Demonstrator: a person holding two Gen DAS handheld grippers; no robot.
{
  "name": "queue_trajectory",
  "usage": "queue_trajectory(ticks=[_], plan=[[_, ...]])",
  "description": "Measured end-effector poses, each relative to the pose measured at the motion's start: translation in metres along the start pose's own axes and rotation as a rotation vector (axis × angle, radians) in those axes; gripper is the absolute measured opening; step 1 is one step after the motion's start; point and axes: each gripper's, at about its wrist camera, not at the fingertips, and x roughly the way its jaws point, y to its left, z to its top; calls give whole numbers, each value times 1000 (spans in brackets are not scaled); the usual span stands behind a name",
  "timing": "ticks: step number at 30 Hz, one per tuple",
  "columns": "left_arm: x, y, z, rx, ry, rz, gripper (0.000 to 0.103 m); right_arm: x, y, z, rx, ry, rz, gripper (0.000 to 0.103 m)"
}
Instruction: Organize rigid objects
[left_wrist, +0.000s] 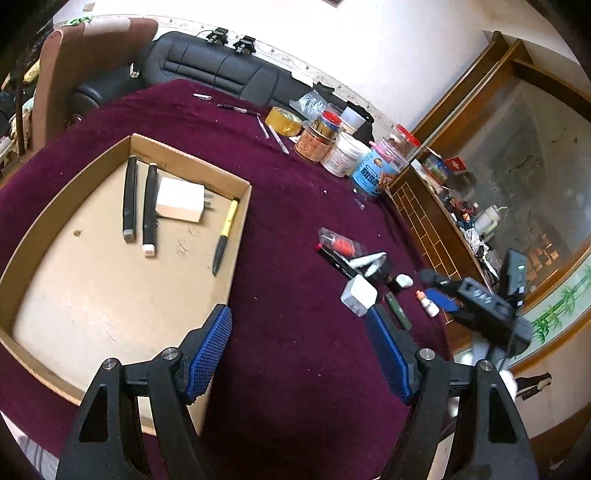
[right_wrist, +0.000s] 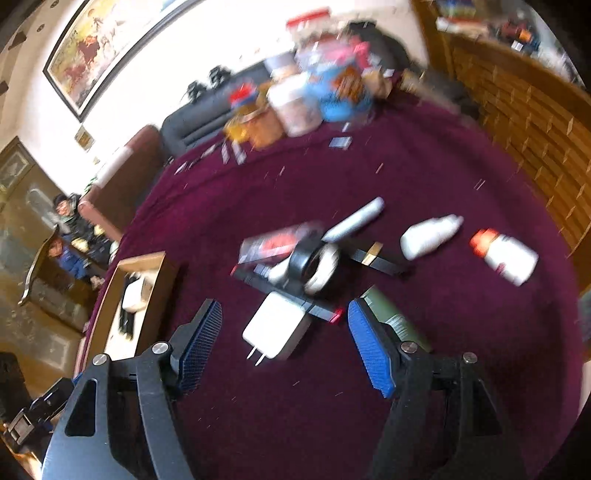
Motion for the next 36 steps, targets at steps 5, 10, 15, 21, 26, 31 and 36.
queue_trajectory(ticks=[5, 10, 15, 21, 26, 31, 36], plan=[[-14, -12, -8, 25, -31, 27, 70, 45, 7, 3, 7, 39, 48, 71], [-20, -9, -12, 14, -50, 53, 70, 71, 16, -2, -8, 82, 62, 73], [-11, -8, -13, 21, -30, 71, 70, 81, 46, -26, -52, 268, 293, 72], [8, -10, -18, 28, 22, 60, 70, 41, 28, -5, -92, 65, 72, 72], [16, -17, -20, 41, 42, 44, 70, 56, 2, 7, -40, 87, 16, 72], [18, -18, -22, 46, 52, 49, 70, 76, 6, 2, -12, 103, 48, 73], [17, -13, -22, 33, 53, 51, 70, 87, 26, -3, -54, 164, 99, 73]])
